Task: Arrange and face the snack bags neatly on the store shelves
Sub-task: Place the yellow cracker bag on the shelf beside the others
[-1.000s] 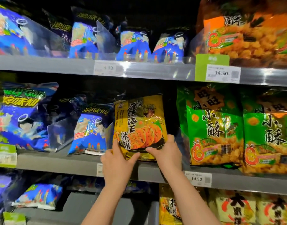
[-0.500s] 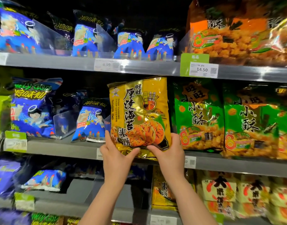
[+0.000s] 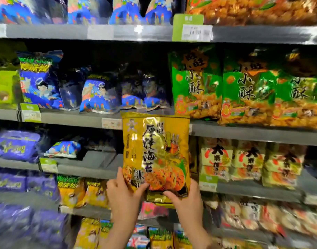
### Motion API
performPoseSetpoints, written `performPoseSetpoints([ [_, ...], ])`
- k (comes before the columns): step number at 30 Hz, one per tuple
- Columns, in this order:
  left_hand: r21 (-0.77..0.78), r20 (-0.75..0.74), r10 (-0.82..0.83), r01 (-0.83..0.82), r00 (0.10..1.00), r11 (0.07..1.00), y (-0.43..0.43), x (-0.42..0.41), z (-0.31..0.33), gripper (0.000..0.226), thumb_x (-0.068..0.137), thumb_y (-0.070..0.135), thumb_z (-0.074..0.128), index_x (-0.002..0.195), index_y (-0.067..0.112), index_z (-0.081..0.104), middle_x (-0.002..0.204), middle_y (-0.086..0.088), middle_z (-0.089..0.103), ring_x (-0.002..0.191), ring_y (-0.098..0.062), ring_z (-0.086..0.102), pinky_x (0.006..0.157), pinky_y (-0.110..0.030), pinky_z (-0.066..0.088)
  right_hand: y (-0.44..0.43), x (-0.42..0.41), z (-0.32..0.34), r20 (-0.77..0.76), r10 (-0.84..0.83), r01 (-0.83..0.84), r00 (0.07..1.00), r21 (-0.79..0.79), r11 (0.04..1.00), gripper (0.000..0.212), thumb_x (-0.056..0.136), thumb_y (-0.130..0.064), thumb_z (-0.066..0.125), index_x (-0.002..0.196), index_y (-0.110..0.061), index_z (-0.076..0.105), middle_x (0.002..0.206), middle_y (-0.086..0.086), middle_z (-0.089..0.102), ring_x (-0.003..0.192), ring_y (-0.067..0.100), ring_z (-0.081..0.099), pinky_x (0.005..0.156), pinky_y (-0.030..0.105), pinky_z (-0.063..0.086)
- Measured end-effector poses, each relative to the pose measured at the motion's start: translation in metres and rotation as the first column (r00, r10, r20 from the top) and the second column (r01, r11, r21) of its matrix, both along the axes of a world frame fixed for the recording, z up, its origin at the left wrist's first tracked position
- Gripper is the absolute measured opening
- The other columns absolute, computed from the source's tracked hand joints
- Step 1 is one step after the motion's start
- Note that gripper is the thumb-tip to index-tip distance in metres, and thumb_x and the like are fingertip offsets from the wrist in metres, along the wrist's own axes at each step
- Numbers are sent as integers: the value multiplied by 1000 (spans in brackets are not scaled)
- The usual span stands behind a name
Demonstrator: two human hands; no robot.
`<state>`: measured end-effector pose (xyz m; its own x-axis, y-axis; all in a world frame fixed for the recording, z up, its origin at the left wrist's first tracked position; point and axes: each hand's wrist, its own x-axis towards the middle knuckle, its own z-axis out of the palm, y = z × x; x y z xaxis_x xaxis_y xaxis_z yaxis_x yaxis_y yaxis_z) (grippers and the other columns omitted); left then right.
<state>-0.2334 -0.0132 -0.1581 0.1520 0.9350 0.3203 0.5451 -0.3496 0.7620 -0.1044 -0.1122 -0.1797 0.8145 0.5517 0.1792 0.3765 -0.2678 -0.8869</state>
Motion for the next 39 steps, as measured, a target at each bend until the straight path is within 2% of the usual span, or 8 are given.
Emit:
performPoseSetpoints([
  [7, -185, -130, -129, 104, 983, 977, -35, 20, -72, 94, 62, 50, 77, 141, 20, 35, 119, -19, 41, 111, -39, 44, 92, -47, 43, -47, 10, -67, -108, -40, 19, 993, -192, 981, 93, 59, -61, 73, 134, -18, 40, 133, 0, 49, 125, 21, 42, 95, 34, 40],
  [12, -162, -47, -175, 165, 983, 973, -23, 53, -79, 87, 65, 44, 78, 138, 22, 36, 103, -8, 38, 94, -23, 39, 79, -34, 40, -37, 47, -66, -3, -68, 65, 998, -221, 973, 73, 65, -55, 75, 124, -22, 47, 117, -4, 54, 117, 18, 45, 91, 32, 42],
  [18, -146, -78, -260, 247, 962, 958, 19, 109, -67, 92, 68, 51, 73, 142, 23, 27, 113, -15, 49, 107, -33, 48, 88, -40, 45, 5, 97, -53, 173, -157, 198, 972, -249, 948, 96, 57, -77, 49, 129, -14, 48, 125, 3, 57, 122, 24, 46, 102, 40, 39],
  [26, -158, -80, -322, 307, 943, 938, 66, 154, -69, 112, 63, 49, 78, 147, 17, 10, 129, -14, 45, 120, -32, 43, 99, -44, 40, 57, 131, -45, 284, -232, 328, 931, -364, 872, 88, 68, -67, 61, 136, -13, 42, 131, 3, 56, 121, 22, 49, 97, 35, 39],
  [31, -173, -99, -376, 356, 921, 918, 81, 167, -74, 118, 63, 44, 80, 148, 13, 4, 147, -11, 30, 134, -28, 31, 108, -41, 31, 80, 143, -46, 160, -267, 308, 950, -363, 880, 85, 76, -47, 69, 145, -26, 23, 121, 4, 60, 109, 21, 57, 84, 30, 51],
  [35, -170, -96, -437, 418, 894, 893, 85, 170, -86, 117, 65, 33, 81, 148, 11, 2, 153, -11, 17, 141, -25, 21, 112, -37, 28, 86, 140, -63, 26, -170, 172, 985, -149, 974, 85, 83, -15, 66, 149, -20, 12, 151, 1, 30, 129, 15, 44, 94, 23, 43],
  [37, -153, -138, -433, 413, 891, 898, 83, 168, -92, 112, 69, 30, 79, 149, 10, 3, 156, -11, 7, 144, -24, 10, 116, -37, 21, 84, 126, -76, 98, -109, 123, 989, -150, 981, 79, 86, -8, 58, 148, -21, 10, 155, -4, 9, 131, 1, 27, 87, 10, 37],
  [39, -72, -197, -386, 379, 901, 923, 79, 165, -98, 99, 72, 27, 78, 148, 10, 17, 153, -16, 17, 141, -29, 18, 114, -41, 25, 81, 116, -92, 234, -78, 126, 969, -197, 972, 67, 86, -5, 55, 144, -22, 26, 153, -2, 14, 132, 2, 28, 84, 11, 43],
])
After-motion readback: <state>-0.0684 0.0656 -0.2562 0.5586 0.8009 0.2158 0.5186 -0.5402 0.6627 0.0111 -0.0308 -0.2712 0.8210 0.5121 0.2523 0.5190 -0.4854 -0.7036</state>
